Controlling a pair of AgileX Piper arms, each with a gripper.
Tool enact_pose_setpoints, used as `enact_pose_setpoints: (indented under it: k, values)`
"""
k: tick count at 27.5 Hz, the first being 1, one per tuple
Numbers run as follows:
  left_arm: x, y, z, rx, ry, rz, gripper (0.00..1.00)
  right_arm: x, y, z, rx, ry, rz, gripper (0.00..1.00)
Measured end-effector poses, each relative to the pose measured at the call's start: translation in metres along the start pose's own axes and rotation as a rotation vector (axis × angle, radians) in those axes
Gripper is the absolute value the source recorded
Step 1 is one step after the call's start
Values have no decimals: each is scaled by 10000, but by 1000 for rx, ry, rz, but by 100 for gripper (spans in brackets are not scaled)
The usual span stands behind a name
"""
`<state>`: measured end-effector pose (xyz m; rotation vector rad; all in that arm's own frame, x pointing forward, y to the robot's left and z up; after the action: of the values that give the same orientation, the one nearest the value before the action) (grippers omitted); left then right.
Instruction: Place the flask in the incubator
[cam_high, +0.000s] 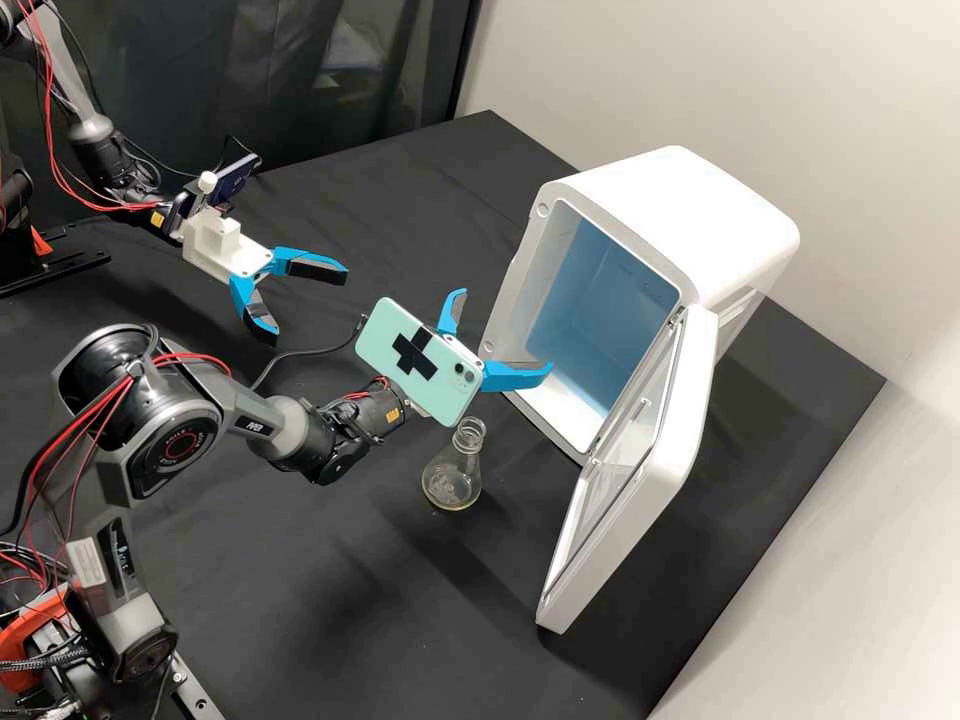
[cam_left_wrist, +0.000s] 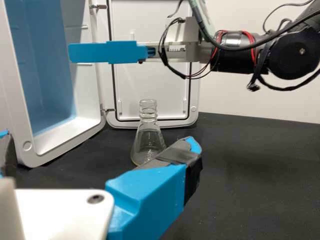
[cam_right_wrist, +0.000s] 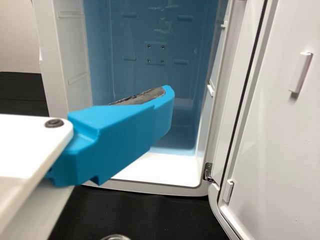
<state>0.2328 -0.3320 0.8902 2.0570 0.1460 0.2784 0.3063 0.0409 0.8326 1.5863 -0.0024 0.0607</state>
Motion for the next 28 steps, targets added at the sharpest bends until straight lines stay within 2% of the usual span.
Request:
enact_pose_setpoints:
  k: [5, 10, 13, 17, 19, 22, 24, 28]
  values:
    - [2, -3, -16, -15, 3, 1, 100, 0, 0, 0, 0, 0, 0, 100]
    - [3, -3, -14, -14, 1, 0, 100, 0, 0, 0, 0, 0, 0, 100]
    - [3, -3, -14, -14, 1, 0, 100, -36, 8, 10, -6, 14, 12, 100]
    - [3, -3, -14, -14, 1, 0, 100, -220, 53, 44, -26, 42, 24, 100]
    - [3, -6, -15, -15, 1, -1, 100, -303, 86, 61, -22, 62, 40, 100]
    - [16, -34, -28, -19, 4, -11, 100, -500, 106, 128, -39, 95, 62, 100]
    - [21, -54, -35, -23, 6, -18, 100, -613, 87, 171, -51, 93, 38, 100]
    - [26, -59, -39, -23, 6, -20, 100, -778, 8, 295, -77, 69, -37, 100]
